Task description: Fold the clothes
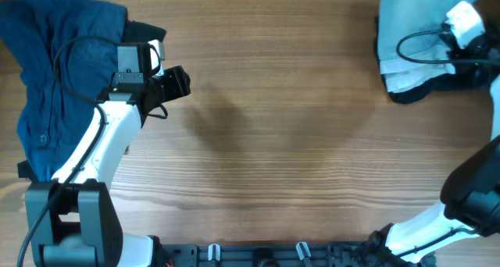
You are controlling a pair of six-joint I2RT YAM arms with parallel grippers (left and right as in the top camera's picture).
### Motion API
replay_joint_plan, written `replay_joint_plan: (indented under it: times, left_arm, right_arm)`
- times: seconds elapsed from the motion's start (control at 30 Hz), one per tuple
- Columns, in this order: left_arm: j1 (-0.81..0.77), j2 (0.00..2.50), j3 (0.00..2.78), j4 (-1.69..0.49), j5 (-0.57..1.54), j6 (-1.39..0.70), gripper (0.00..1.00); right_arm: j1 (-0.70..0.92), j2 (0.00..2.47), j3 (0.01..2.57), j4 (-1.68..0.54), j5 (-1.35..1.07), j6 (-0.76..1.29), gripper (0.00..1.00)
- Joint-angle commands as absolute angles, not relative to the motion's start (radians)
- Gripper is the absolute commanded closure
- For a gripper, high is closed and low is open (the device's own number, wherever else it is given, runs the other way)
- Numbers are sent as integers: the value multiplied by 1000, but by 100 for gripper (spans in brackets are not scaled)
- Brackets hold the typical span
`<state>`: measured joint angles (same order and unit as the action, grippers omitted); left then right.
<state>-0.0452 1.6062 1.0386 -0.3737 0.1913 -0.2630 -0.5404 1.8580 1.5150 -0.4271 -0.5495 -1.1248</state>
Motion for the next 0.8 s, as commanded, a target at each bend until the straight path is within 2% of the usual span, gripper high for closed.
replay_joint_plan:
  times: [0.0, 0.1, 0.13, 0.17, 0.27, 0.37, 0.43, 0.5, 0.57, 0.67, 0.77]
  left_arm:
    - [-49, 1597, 1034, -370, 183, -243, 32]
    - [-49, 1597, 1034, -370, 182, -243, 31]
    - [-49, 1597, 1034, -370, 183, -243, 31]
    - [-49, 1597, 1034, -370, 183, -243, 30]
    - [-49, 1597, 1034, -370, 183, -244, 29]
    - [-49, 1597, 1034, -370, 183, -247, 29]
    - [-49, 1597, 1034, -369, 183, -262, 29]
    - [-49, 1597, 1034, -362, 187, -278, 28]
    - [-49, 1597, 1034, -357, 187, -278, 25]
    - [-47, 1597, 1034, -353, 185, -276, 24]
    - [-48, 1599, 1034, -347, 186, -277, 24]
  right_arm:
    - [-584, 1860, 1552, -388, -622, -1088, 96]
    - [-602, 1866, 1552, -352, -613, -1046, 96]
    - [-605, 1871, 1552, -316, -580, -986, 57]
    - [-607, 1875, 1552, -267, -521, -918, 1]
    - [-624, 1877, 1552, -119, -294, -595, 0]
    - [-661, 1876, 1552, -91, -240, -327, 0]
    - [-662, 1876, 1552, -102, -318, -202, 0]
    - [-659, 1876, 1552, -117, -589, -84, 0]
    - [-641, 1876, 1552, -96, -744, 77, 0]
    - [-585, 1880, 1552, -33, -577, 65, 0]
    - [-506, 1913, 1552, -26, -208, 0, 0]
